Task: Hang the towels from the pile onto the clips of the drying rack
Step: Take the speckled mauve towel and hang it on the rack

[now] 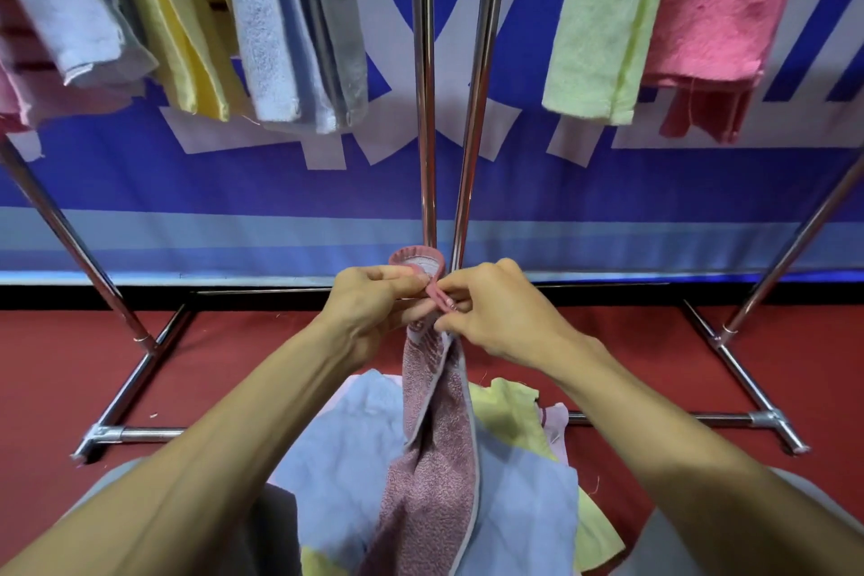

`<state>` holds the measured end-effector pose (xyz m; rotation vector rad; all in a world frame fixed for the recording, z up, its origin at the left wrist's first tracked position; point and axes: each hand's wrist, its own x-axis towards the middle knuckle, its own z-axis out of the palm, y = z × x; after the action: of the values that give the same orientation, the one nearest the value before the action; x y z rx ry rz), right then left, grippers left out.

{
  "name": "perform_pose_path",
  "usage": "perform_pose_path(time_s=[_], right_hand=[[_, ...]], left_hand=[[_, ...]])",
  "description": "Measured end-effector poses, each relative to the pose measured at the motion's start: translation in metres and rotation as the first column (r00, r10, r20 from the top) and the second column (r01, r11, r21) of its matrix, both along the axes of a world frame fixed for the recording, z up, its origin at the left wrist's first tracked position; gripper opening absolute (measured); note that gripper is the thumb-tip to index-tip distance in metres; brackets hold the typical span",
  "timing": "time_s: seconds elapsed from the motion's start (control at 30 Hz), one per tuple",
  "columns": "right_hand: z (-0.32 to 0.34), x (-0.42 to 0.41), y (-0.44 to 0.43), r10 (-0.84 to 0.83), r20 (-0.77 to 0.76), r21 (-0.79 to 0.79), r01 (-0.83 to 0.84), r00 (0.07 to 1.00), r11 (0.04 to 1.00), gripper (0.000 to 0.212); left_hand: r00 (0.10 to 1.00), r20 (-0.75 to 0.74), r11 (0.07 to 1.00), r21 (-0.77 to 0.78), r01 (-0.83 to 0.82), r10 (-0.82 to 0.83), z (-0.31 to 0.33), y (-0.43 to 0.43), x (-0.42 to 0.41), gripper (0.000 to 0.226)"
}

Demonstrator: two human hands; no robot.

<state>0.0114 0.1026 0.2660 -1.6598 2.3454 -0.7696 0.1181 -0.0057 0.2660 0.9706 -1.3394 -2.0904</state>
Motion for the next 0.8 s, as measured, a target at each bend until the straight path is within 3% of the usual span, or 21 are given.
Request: perform_pose_path(time_s=[0.13, 0.2, 0.23, 0.3, 0.37, 0.43, 0.53, 0.6, 0.67, 0.8], right_hand=[[0.008, -0.009, 0.004, -0.013, 0.060, -0.080, 0.018, 0.998, 0.997, 0.019], [0.011, -0.012, 0.006, -0.011, 0.095, -0.106, 0.021, 0.995, 0.994, 0.017], [0.012, -0.013, 0.007, -0.002, 0.112, -0.120, 0.016, 0.994, 0.993, 0.017], [0.015, -0.017, 0.010, 0.035, 0.144, -0.133, -0.015, 0.989, 0.991, 0.017], [0.020, -0.022, 0.015, 0.107, 0.167, -0.127, -0.086, 0.980, 0.988, 0.017], [0.028, -0.024, 0.022, 0.193, 0.243, -0.124, -0.167, 0.951, 0.978, 0.017], [0.037, -0.030, 0.034, 0.269, 0.379, -0.174, -0.217, 0.885, 0.960, 0.020], [0.039, -0.038, 0.041, 0.249, 0.402, -0.199, -0.182, 0.881, 0.963, 0.021], [0.038, -0.048, 0.046, 0.179, 0.392, -0.197, -0.108, 0.902, 0.975, 0.020], [0.030, -0.066, 0.054, 0.012, 0.368, -0.192, 0.064, 0.930, 0.979, 0.015]], left_hand=[[0.996, 0.037, 0.993, -0.085, 0.087, -0.085, 0.005, -0.001, 0.004, 0.022], [0.979, 0.180, 0.930, -0.336, 0.151, -0.095, 0.005, -0.005, 0.005, 0.025], [0.951, 0.301, 0.815, -0.534, 0.227, -0.068, 0.003, -0.009, 0.006, 0.036], [0.869, 0.495, 0.443, -0.783, 0.437, 0.017, -0.002, -0.018, 0.010, 0.065], [0.817, 0.575, 0.172, -0.810, 0.560, 0.043, -0.005, -0.026, 0.014, 0.086], [0.773, 0.634, 0.068, -0.772, 0.632, 0.010, -0.007, -0.031, 0.015, 0.092], [0.703, 0.711, 0.088, -0.699, 0.710, -0.023, -0.008, -0.038, 0.011, 0.083], [0.716, 0.698, 0.154, -0.704, 0.693, -0.031, -0.003, -0.041, 0.009, 0.055], [0.764, 0.644, 0.180, -0.749, 0.638, -0.031, 0.001, -0.039, 0.008, 0.029], [0.900, 0.433, 0.318, -0.847, 0.425, -0.047, 0.004, -0.034, 0.006, 0.025]])
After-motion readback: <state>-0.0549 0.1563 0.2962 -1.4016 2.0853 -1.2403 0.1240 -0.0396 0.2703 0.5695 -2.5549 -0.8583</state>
